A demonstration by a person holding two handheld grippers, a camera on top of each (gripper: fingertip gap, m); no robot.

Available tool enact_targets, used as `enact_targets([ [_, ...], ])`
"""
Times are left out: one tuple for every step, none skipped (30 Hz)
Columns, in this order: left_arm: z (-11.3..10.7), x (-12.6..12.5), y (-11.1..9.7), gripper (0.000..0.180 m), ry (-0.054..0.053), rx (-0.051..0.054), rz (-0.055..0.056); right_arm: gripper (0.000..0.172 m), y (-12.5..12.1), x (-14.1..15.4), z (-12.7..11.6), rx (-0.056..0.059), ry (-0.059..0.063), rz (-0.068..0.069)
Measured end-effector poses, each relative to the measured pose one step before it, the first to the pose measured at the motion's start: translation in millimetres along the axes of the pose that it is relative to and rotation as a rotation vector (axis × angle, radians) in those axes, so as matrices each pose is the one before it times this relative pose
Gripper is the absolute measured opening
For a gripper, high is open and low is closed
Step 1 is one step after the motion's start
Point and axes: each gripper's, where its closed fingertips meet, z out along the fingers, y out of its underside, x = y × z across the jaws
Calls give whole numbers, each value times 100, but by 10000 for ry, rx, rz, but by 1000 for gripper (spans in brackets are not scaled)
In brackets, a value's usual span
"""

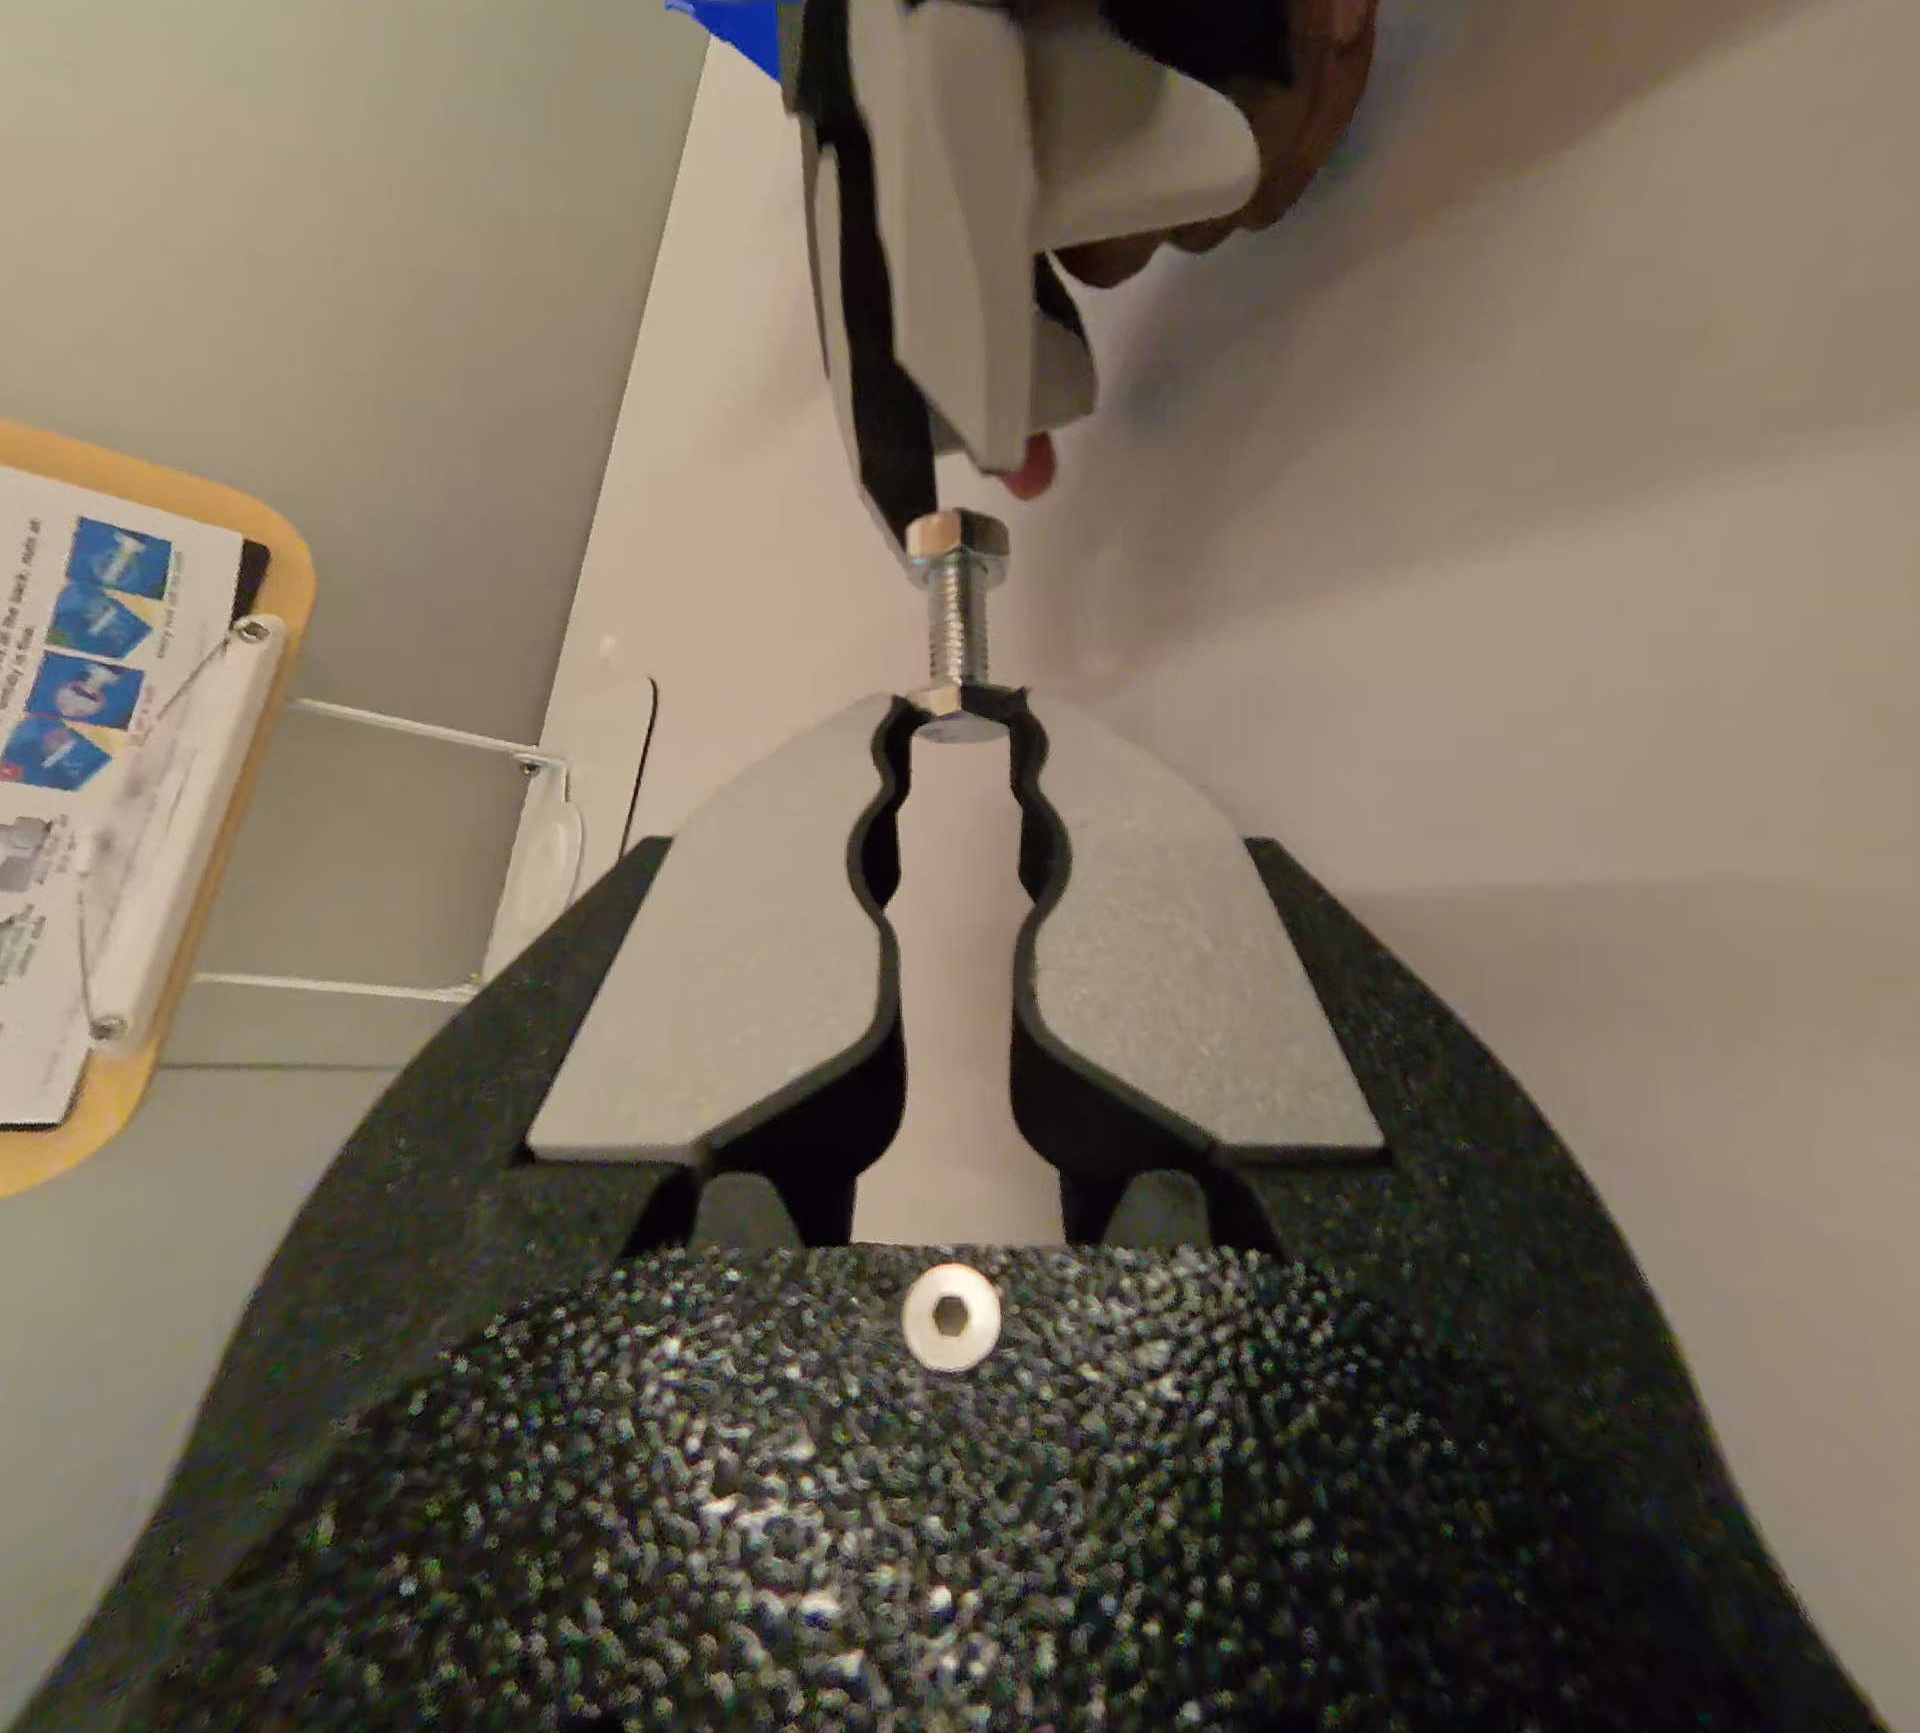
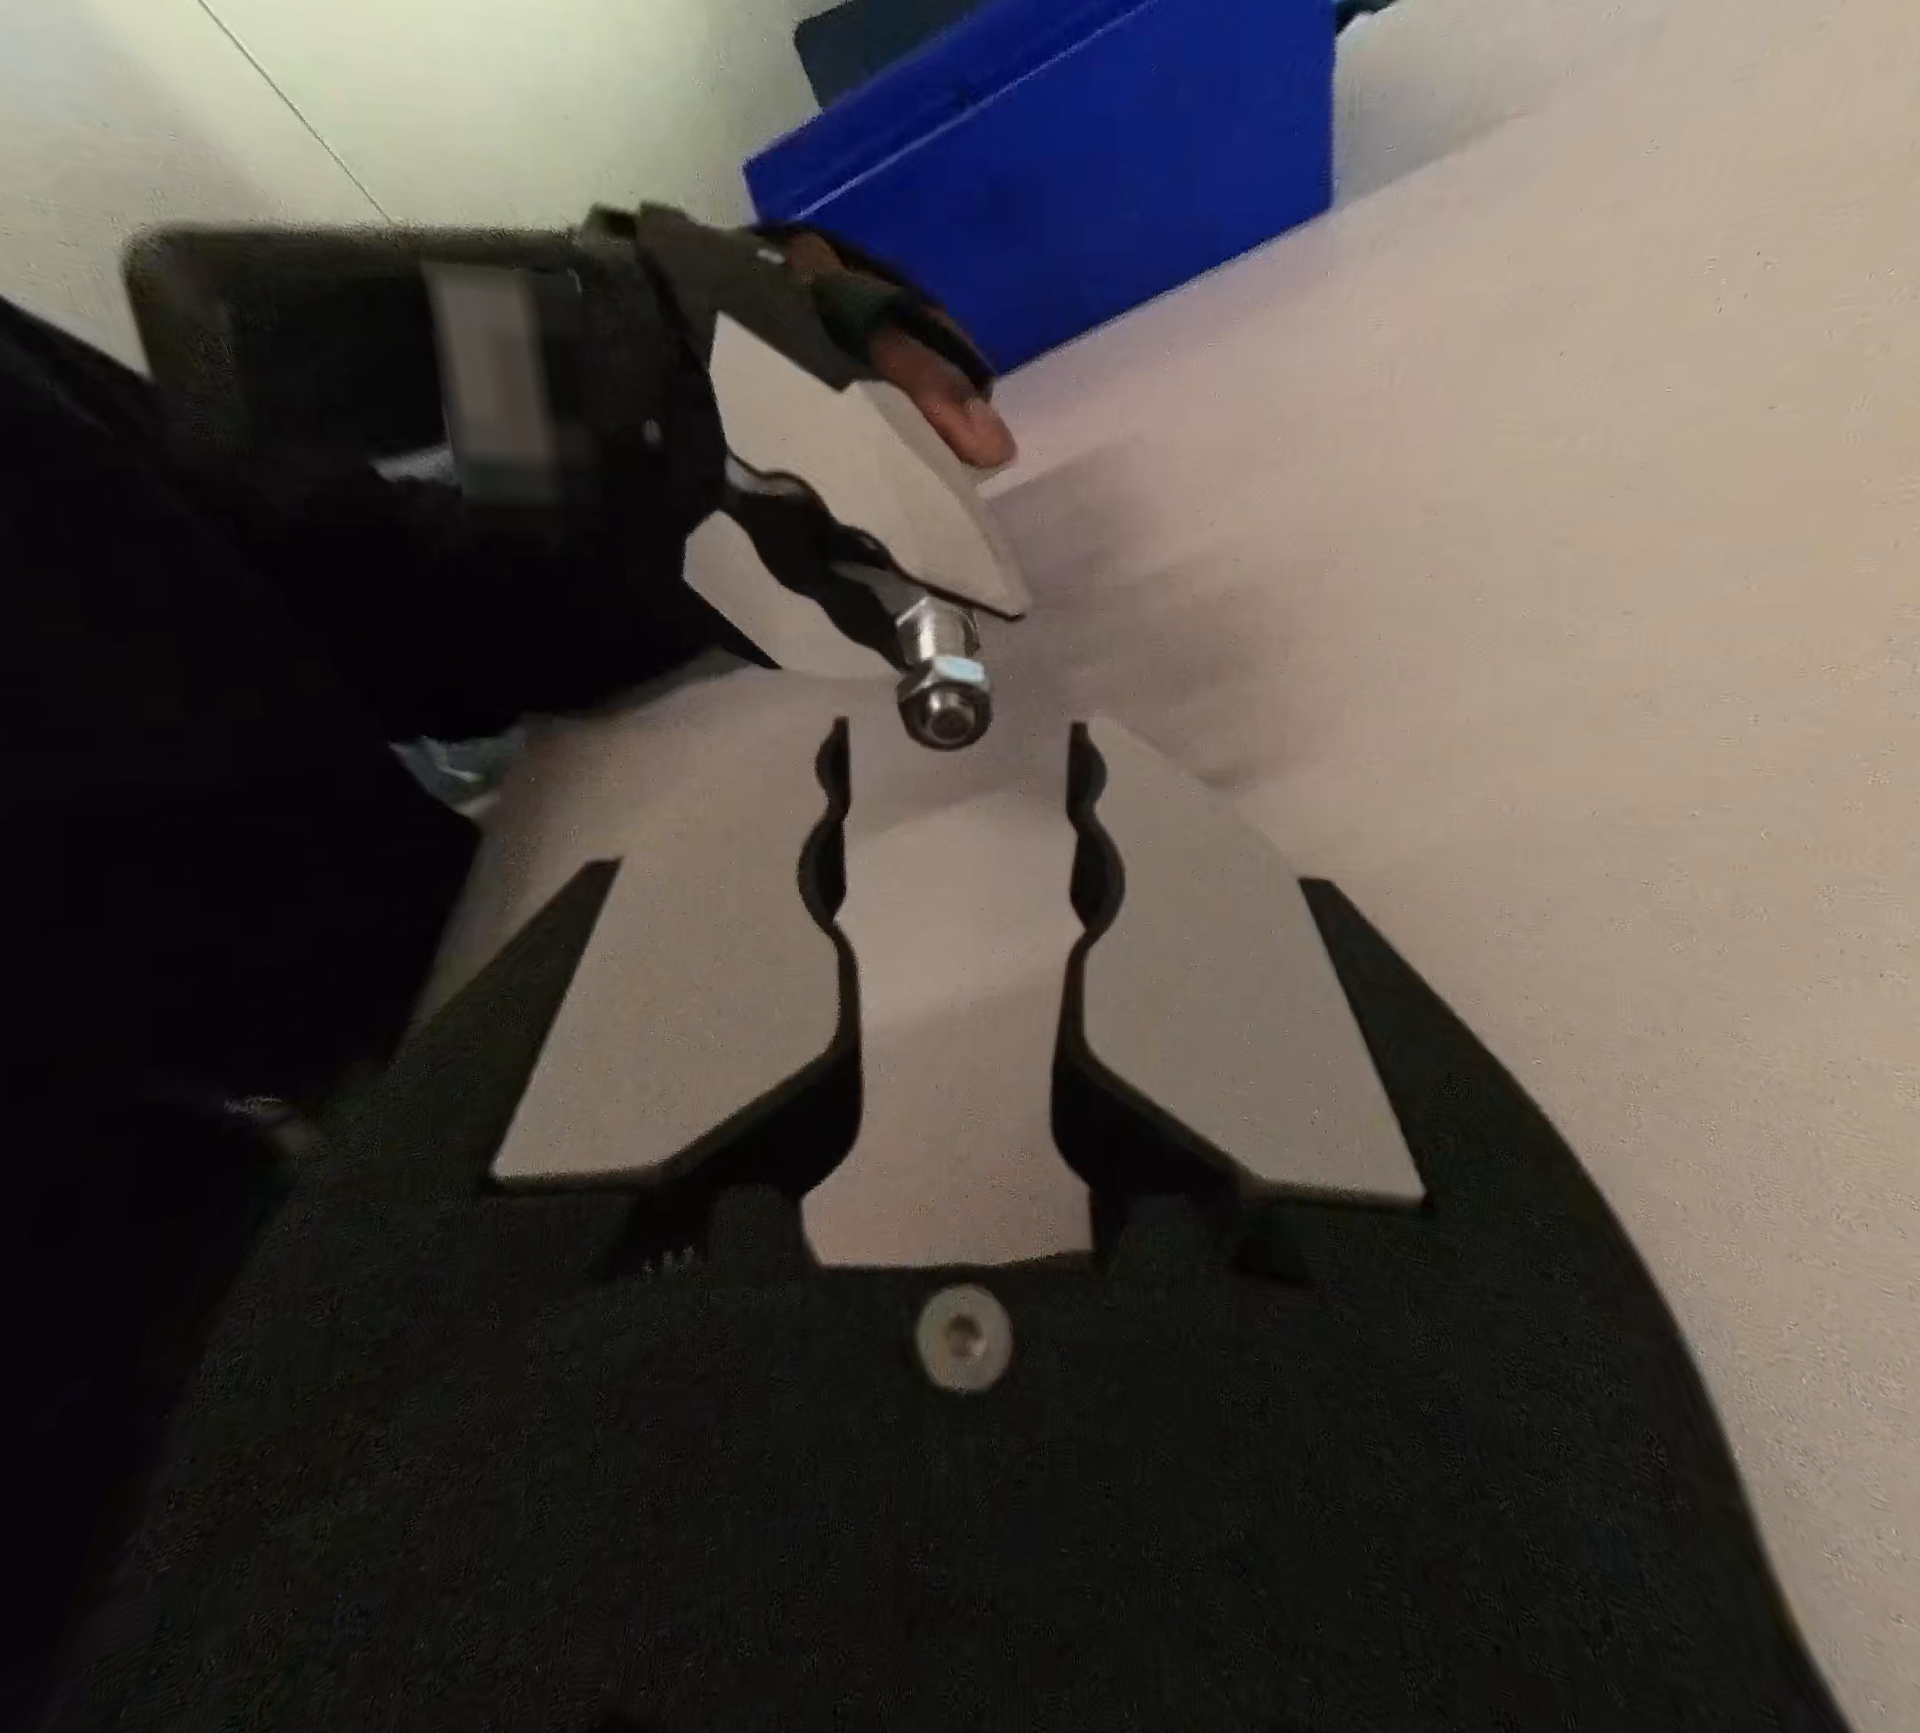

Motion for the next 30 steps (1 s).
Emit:
enact_targets([
  [-26,-55,76,17,45,33,-248,46,45,217,-71,-111,535,-1185],
  [-30,24,-12,18,130,75,-296,48,107,133,-40,-140,592,-1412],
  [-36,93,-81,18,178,100,-327,48,69,28,-31,-127,574,-1580],
  [-37,89,-142,18,154,137,-303,46,-17,-30,-27,-60,565,-1586],
  [-45,156,-148,18,204,125,-274,43,-22,-71,-11,-69,492,-1405],
  [-46,158,-172,18,185,133,-226,43,-47,-271,45,-58,276,-1083],
  [-32,215,-195,18,220,144,-200,42,-73,-332,107,-32,139,-707],
  [17,367,-130,18,327,108,-227,40,-91,-229,149,-22,138,-427],
  [84,373,-76,17,307,62,-203,36,-290,-156,90,123,119,-201],
  [115,233,-18,18,166,29,-110,29,-422,-332,13,212,-84,-44],
  [147,259,-20,18,161,-1,-50,20,-298,-407,-22,141,-228,90],
  [126,316,32,17,193,-25,3,18,6,-188,-22,-41,-199,192],
  [101,56,87,17,10,-52,60,18,219,-138,-11,-178,-291,417],
  [87,79,63,17,-45,-86,152,18,260,-117,0,-209,-394,782],
  [114,-22,109,18,-151,-141,295,18,129,-80,-3,-134,-460,1168],
  [73,-74,94,18,-255,-153,447,18,167,-135,19,-138,-588,1558],
  [32,40,79,17,-188,-166,554,18,285,-234,44,-206,-727,1858],
  [72,60,117,17,-196,-217,606,18,245,-101,51,-142,-692,1957],
  [99,-93,141,17,-278,-231,510,18,95,31,33,30,-598,1800],
  [54,-36,69,18,-119,-140,229,18,-75,-67,-40,180,-627,1308],
  [-18,38,-72,18,65,49,-97,22,-333,-234,-136,344,-619,577],
  [-63,-90,-106,17,41,143,-302,27,-511,-56,-218,393,-274,-81],
  [-66,-210,-20,18,9,125,-382,31,-523,430,-282,311,312,-622],
  [-77,-167,70,18,76,81,-420,35,-425,618,-307,195,653,-1100],
  [-79,-158,145,18,79,34,-416,39,-313,580,-333,111,757,-1343],
  [-66,-165,161,18,45,7,-353,42,-192,362,-283,33,651,-1420],
  [-73,-103,115,18,73,19,-311,42,-148,219,-216,-11,572,-1407],
  [-64,-29,-1,18,101,67,-296,41,-64,103,-144,-51,492,-1331],
  [-62,24,-129,17,110,122,-254,40,-67,-122,-83,-35,330,-1159],
  [-46,84,-195,17,126,139,-217,40,-130,-283,-22,3,186,-877],
])
